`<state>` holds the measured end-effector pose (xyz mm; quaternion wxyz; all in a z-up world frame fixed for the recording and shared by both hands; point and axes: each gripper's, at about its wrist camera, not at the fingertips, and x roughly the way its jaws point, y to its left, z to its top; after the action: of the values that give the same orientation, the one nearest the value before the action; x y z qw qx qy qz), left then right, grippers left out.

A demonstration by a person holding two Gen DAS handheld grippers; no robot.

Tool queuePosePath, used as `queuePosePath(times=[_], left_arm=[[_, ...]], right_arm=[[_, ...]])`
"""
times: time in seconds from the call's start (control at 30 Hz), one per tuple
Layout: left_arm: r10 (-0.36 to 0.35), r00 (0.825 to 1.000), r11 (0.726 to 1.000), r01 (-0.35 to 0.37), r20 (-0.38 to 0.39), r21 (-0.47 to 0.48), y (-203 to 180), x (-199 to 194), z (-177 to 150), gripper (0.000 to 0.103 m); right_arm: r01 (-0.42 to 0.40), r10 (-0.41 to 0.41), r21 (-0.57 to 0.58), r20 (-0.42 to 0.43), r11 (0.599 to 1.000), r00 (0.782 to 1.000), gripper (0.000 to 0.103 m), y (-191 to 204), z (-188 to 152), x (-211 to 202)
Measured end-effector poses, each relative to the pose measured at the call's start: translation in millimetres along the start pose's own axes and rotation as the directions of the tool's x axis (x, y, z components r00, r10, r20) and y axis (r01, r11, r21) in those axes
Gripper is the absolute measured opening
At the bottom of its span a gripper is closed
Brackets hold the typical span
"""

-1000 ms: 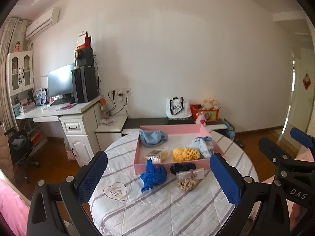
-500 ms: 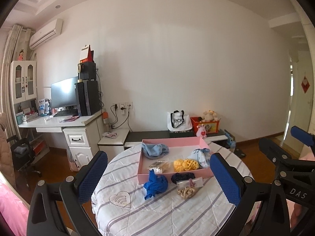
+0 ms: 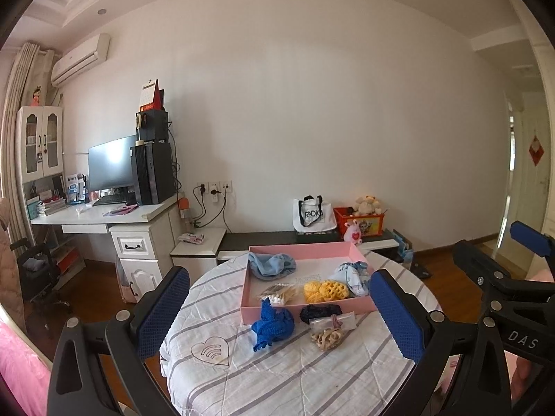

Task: Organize soft objects
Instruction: 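Withdraw both open tools back from the pink box over the table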

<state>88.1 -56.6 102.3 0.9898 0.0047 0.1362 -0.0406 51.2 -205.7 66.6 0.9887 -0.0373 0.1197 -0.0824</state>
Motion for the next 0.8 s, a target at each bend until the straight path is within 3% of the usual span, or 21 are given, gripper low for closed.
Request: queuePosePath(times=[0.8], left_arm=[[0.008, 0.999, 1.0, -0.008, -0.04, -0.006, 4.6, 9.6, -7.6, 0.103]], right_arm=[[-0.021, 0.021, 0.0, -0.052, 1.0, 0.998, 0.103, 0.9, -7.9, 18.0]])
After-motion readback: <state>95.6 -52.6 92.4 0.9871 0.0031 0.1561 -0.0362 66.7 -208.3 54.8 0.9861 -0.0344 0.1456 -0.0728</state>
